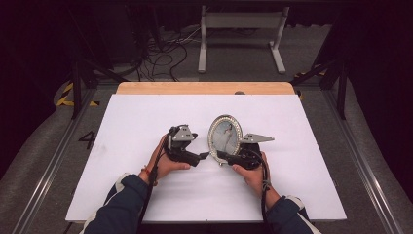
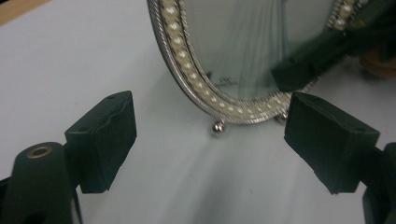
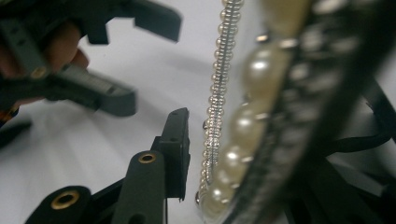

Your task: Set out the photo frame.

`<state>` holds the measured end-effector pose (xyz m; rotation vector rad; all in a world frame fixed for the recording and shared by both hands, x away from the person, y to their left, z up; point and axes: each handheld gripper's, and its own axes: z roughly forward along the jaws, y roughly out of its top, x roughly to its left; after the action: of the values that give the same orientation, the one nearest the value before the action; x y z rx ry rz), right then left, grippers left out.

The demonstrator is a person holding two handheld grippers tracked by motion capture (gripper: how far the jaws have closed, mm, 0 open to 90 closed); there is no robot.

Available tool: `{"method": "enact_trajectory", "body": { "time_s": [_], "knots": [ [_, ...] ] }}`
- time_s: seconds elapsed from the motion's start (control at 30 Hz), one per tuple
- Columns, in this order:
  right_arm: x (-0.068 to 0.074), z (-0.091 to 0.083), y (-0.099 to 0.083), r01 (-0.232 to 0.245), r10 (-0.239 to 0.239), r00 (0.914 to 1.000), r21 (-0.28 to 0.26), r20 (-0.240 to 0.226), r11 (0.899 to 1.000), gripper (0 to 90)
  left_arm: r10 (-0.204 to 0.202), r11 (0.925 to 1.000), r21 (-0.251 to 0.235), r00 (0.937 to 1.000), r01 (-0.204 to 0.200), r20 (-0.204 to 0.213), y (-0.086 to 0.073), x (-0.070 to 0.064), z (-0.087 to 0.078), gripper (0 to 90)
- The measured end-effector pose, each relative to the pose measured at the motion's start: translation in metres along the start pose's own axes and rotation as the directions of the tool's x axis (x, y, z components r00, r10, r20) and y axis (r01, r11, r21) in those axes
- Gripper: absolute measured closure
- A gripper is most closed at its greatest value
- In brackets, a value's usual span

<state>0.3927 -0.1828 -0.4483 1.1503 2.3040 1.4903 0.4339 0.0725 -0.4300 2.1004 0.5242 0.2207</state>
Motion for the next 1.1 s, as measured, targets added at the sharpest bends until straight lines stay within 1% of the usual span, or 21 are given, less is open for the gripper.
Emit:
{"method": "enact_trajectory", "body": {
  "time_s": [0.03,0.07,0.1,0.13,0.2,0.3,0.37,0.43,0.47,0.53,0.6,0.67,0.7,0.73,0.77,0.8,0.87,0.93,0.97,1.03,1.1],
  "knots": [
    [0.003,-0.002,0.000,0.026,-0.026,0.9996,0.004,0.010,1.000,62.6,0.002,0.9999,-0.014,1.0000,-0.001,0.003,0.001,0.003,0.002,17.9],
    [0.005,-0.004,0.000,0.053,-0.053,0.9983,0.010,0.025,0.999,61.7,0.002,0.9999,-0.014,1.0000,-0.001,0.003,0.001,0.003,0.002,19.4],
    [0.007,-0.006,0.001,0.076,-0.077,0.9965,0.016,0.032,0.997,59.8,0.002,0.9994,-0.036,0.9999,-0.001,0.015,0.002,0.006,0.006,20.3],
    [0.009,-0.008,0.001,0.085,-0.086,0.9957,0.020,0.035,0.996,58.6,0.008,0.9993,-0.037,0.9998,-0.007,0.020,0.002,0.007,0.009,20.3],
    [0.013,-0.014,0.000,0.113,-0.114,0.9911,0.021,0.069,0.993,57.0,0.009,0.9997,-0.022,0.9997,-0.009,0.022,0.003,0.008,0.014,19.7],
    [0.015,-0.024,-0.002,0.126,-0.126,0.9872,0.010,0.098,0.992,58.9,-0.013,0.9996,-0.026,0.9996,0.014,0.027,0.005,0.011,0.020,19.0],
    [0.016,-0.030,-0.003,0.120,-0.119,0.9872,-0.003,0.106,0.993,60.3,-0.027,0.9988,-0.039,0.9988,0.029,0.041,0.007,0.014,0.022,18.9],
    [0.017,-0.035,-0.005,0.116,-0.114,0.9877,-0.010,0.107,0.993,61.5,-0.026,0.9988,-0.040,0.9985,0.028,0.048,0.009,0.015,0.025,19.8],
    [0.018,-0.037,-0.006,0.116,-0.114,0.9880,-0.007,0.103,0.993,63.7,-0.015,0.9991,-0.040,0.9986,0.017,0.050,0.011,0.016,0.026,22.4],
    [0.019,-0.040,-0.008,0.118,-0.116,0.9880,-0.009,0.102,0.993,63.8,-0.007,0.9993,-0.036,0.9982,0.009,0.059,0.013,0.018,0.029,24.3],
    [0.021,-0.043,-0.008,0.117,-0.114,0.9869,-0.013,0.114,0.993,64.0,-0.018,0.9986,-0.049,0.9967,0.022,0.079,0.015,0.019,0.030,27.9],
    [0.022,-0.044,-0.008,0.114,-0.111,0.9870,-0.020,0.117,0.993,63.9,-0.019,0.9984,-0.052,0.9968,0.024,0.078,0.015,0.020,0.030,30.2],
    [0.022,-0.044,-0.007,0.115,-0.111,0.9865,-0.022,0.120,0.993,63.8,-0.024,0.9983,-0.051,0.9960,0.028,0.087,0.015,0.021,0.030,30.2],
    [0.022,-0.044,-0.008,0.110,-0.105,0.9871,-0.029,0.120,0.994,62.9,-0.025,0.9979,-0.057,0.9955,0.030,0.092,0.015,0.022,0.030,33.2],
    [0.022,-0.044,-0.008,0.108,-0.103,0.9873,-0.034,0.121,0.994,63.5,-0.023,0.9977,-0.062,0.9941,0.029,0.106,0.016,0.023,0.031,34.6],
    [0.023,-0.044,-0.008,0.109,-0.103,0.9854,-0.036,0.136,0.993,64.1,-0.023,0.9972,-0.067,0.9924,0.032,0.121,0.016,0.024,0.031,35.6],
    [0.023,-0.044,-0.009,0.104,-0.097,0.9856,-0.043,0.139,0.994,64.2,-0.015,0.9960,-0.085,0.9894,0.027,0.145,0.017,0.025,0.030,41.5],
    [0.023,-0.046,-0.009,0.096,-0.088,0.9834,-0.045,0.159,0.994,65.7,0.002,0.9973,-0.073,0.9876,0.010,0.157,0.018,0.025,0.030,44.8],
    [0.022,-0.046,-0.009,0.089,-0.080,0.9834,-0.051,0.163,0.995,66.7,0.003,0.9979,-0.065,0.9879,0.007,0.155,0.018,0.024,0.031,44.5],
    [0.021,-0.048,-0.008,0.079,-0.067,0.9828,-0.061,0.172,0.995,69.0,0.004,0.9981,-0.061,0.9879,0.006,0.155,0.018,0.024,0.031,44.4],
    [0.020,-0.049,-0.008,0.073,-0.059,0.9821,-0.076,0.179,0.994,71.8,-0.001,0.9979,-0.063,0.9872,0.011,0.159,0.017,0.025,0.029,47.3]
  ]
}}
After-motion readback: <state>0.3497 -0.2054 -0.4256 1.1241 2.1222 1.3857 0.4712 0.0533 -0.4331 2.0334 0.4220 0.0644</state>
